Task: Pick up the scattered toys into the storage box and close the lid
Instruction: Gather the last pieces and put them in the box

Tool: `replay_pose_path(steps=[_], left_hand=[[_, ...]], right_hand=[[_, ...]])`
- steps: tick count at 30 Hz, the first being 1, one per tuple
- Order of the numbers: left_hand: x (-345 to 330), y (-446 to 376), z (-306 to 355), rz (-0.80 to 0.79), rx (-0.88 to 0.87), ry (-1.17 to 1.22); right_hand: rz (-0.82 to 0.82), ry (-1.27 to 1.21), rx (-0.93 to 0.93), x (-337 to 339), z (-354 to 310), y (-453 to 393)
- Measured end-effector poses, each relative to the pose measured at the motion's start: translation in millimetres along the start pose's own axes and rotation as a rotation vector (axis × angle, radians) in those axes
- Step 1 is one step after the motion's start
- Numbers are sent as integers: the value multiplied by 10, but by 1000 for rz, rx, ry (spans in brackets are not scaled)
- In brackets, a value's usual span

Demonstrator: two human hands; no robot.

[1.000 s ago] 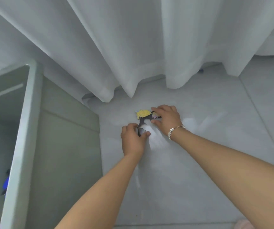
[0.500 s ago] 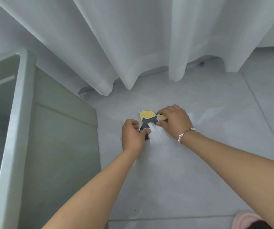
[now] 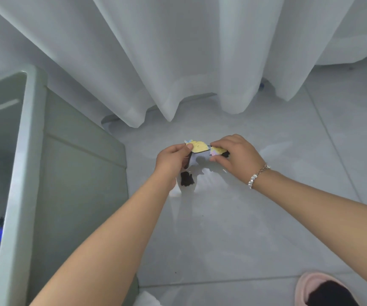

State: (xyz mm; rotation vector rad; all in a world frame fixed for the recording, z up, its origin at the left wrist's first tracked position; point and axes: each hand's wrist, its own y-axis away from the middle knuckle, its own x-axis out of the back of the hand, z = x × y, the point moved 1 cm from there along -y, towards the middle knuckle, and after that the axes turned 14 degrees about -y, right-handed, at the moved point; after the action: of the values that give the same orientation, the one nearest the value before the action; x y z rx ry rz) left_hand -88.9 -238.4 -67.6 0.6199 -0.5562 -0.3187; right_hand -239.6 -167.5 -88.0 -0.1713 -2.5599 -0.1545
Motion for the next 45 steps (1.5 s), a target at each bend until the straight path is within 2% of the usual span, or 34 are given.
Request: replay_pose_path(steps=[6,10,16,18,21,25,29,33,36,41,45], left_hand=[[76,104,-259,172,-74,-249],[42,172,-599,142,-128,-406],[16,156,-623,126,-213,-580],[16,123,-602,105,-168,-540],[30,156,-525,92,-64,-345],[49,501,-308,189,2,49],[178,1134,52,277,-36,267],[719,1885,290,438,-230,336],[1129,2406,242,583,-283,406],[1577,2989,-226,698,-182,482],[1862,3232,-579,725,-108,553]], right_hand=[[15,43,-9,-51,14,141],[60,15,-85,-118,142,242],[118,-41,-148,-162,264,340],[131,-52,-149,-145,282,369],[174,-76,-149,-60,234,403],[209,-101,-129,118,-34,450],[239,-78,-48,348,-564,548],[230,-64,85,477,-1360,664],[203,-98,192,423,-2009,801],[95,-120,256,64,-2846,1091],[-77,18,256,-330,-3151,1257]])
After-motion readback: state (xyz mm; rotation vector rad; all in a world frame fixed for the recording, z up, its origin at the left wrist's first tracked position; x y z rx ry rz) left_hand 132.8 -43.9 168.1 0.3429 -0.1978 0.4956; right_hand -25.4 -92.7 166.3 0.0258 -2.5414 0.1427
